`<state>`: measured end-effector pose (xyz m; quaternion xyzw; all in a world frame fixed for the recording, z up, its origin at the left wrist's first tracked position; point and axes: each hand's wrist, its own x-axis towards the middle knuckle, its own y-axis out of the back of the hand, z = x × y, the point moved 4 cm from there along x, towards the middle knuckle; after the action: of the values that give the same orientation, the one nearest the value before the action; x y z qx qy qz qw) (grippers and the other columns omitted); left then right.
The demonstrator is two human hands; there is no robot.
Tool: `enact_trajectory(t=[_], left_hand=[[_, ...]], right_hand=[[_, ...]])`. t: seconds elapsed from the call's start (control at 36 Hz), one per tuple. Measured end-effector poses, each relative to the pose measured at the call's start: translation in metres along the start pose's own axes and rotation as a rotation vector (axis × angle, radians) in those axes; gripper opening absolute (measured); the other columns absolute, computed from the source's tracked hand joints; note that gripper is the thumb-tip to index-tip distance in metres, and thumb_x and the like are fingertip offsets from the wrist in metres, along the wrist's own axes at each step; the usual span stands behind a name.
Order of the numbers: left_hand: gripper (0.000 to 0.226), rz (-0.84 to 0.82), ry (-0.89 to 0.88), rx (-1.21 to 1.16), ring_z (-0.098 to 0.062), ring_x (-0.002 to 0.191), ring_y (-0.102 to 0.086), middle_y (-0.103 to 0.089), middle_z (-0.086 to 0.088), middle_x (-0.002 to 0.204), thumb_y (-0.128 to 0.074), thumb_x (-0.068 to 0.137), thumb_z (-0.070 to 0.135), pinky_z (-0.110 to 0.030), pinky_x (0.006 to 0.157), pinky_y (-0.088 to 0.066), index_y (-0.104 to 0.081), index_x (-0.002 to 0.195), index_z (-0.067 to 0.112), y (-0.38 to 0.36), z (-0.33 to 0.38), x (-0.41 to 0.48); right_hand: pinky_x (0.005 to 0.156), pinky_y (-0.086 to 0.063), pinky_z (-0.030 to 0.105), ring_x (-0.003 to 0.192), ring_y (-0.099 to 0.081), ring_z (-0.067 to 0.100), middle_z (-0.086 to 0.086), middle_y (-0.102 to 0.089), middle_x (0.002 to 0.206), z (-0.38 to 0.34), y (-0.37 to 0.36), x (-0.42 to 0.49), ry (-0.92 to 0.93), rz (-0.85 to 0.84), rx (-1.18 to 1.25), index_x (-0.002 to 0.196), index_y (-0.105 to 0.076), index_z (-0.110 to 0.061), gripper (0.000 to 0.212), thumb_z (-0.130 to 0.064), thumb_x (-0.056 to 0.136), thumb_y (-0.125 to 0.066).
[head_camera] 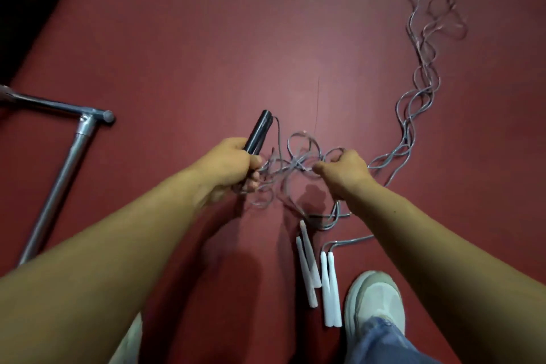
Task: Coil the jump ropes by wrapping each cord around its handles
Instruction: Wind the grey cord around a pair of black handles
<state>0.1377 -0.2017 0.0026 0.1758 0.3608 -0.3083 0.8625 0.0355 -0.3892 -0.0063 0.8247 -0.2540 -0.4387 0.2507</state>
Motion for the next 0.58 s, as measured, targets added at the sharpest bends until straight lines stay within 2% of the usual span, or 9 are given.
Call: enact_trajectory(t=[0.08,0.17,0.25,0.33,0.39,0.47,0.53,0.58], left_hand=[[0.025,-0.039,-0.067,-0.099,-0.018,0.049,-0.053,-0.055,-0.007,0.063,-0.047,0.097,-0.007,-0.024,0.046,-0.043,-0.053,0.104,0.016,0.022,0.042,-0.047],[0.018,-0.042,-0.146,-0.164,-0.016,0.054,-0.052,-0.053,-0.009,0.08,-0.049,0.101,-0.002,-0.022,0.042,-0.037,-0.052,0.109,0.014,0.036,0.078,-0.099],[0.019,-0.036,-0.216,-0.163,-0.015,0.055,-0.049,-0.053,-0.01,0.093,-0.047,0.105,0.005,-0.022,0.04,-0.032,-0.053,0.122,0.01,0.044,0.109,-0.162],[0.027,-0.016,-0.318,-0.061,-0.012,0.054,-0.046,-0.052,-0.009,0.088,-0.042,0.104,0.0,-0.023,0.042,-0.032,-0.055,0.124,0.013,0.042,0.131,-0.218],[0.036,-0.01,-0.379,0.002,-0.012,0.056,-0.046,-0.053,-0.009,0.083,-0.039,0.099,-0.006,-0.024,0.045,-0.036,-0.055,0.124,0.015,0.037,0.14,-0.254],[0.05,-0.027,-0.45,0.074,-0.013,0.059,-0.053,-0.062,-0.005,0.087,-0.039,0.098,-0.007,-0.024,0.048,-0.04,-0.049,0.135,0.025,0.029,0.149,-0.307],[0.05,-0.033,-0.484,0.136,-0.015,0.063,-0.059,-0.068,-0.005,0.099,-0.043,0.1,0.0,-0.025,0.048,-0.041,-0.045,0.137,0.032,0.026,0.151,-0.338],[0.046,-0.011,-0.529,0.163,-0.018,0.061,-0.061,-0.069,-0.005,0.101,-0.05,0.1,0.005,-0.024,0.046,-0.041,-0.047,0.134,0.036,0.025,0.15,-0.356]], right_hand=[[0.061,-0.051,0.035,0.067,-0.053,0.026,0.013,-0.058,0.077,-0.046,0.024,-0.037,0.032,-0.108,0.063,0.083,-0.059,-0.01,0.023,-0.029,0.087,-0.07],[0.065,-0.045,0.031,0.072,-0.052,0.023,0.006,-0.061,0.081,-0.098,0.042,-0.09,0.115,-0.331,0.229,0.094,-0.063,-0.013,0.016,-0.029,0.093,-0.063],[0.073,-0.05,0.037,0.076,-0.055,0.019,-0.001,-0.064,0.084,-0.145,0.062,-0.155,0.225,-0.51,0.346,0.103,-0.069,-0.016,0.028,-0.042,0.093,-0.063],[0.072,-0.053,0.035,0.076,-0.057,0.019,-0.002,-0.062,0.08,-0.177,0.075,-0.216,0.302,-0.629,0.424,0.1,-0.071,-0.019,0.035,-0.053,0.091,-0.064],[0.072,-0.053,0.037,0.066,-0.057,0.022,0.003,-0.058,0.072,-0.191,0.081,-0.251,0.333,-0.617,0.471,0.102,-0.069,-0.011,0.041,-0.051,0.094,-0.064],[0.061,-0.05,0.039,0.057,-0.056,0.029,0.013,-0.063,0.07,-0.199,0.093,-0.289,0.361,-0.515,0.525,0.112,-0.063,0.003,0.046,-0.041,0.097,-0.063],[0.06,-0.051,0.04,0.06,-0.061,0.031,0.014,-0.066,0.07,-0.2,0.103,-0.308,0.363,-0.48,0.565,0.107,-0.063,0.001,0.036,-0.033,0.097,-0.063],[0.063,-0.053,0.04,0.069,-0.066,0.029,0.009,-0.07,0.072,-0.196,0.111,-0.321,0.364,-0.46,0.585,0.098,-0.066,-0.005,0.022,-0.026,0.096,-0.059]])
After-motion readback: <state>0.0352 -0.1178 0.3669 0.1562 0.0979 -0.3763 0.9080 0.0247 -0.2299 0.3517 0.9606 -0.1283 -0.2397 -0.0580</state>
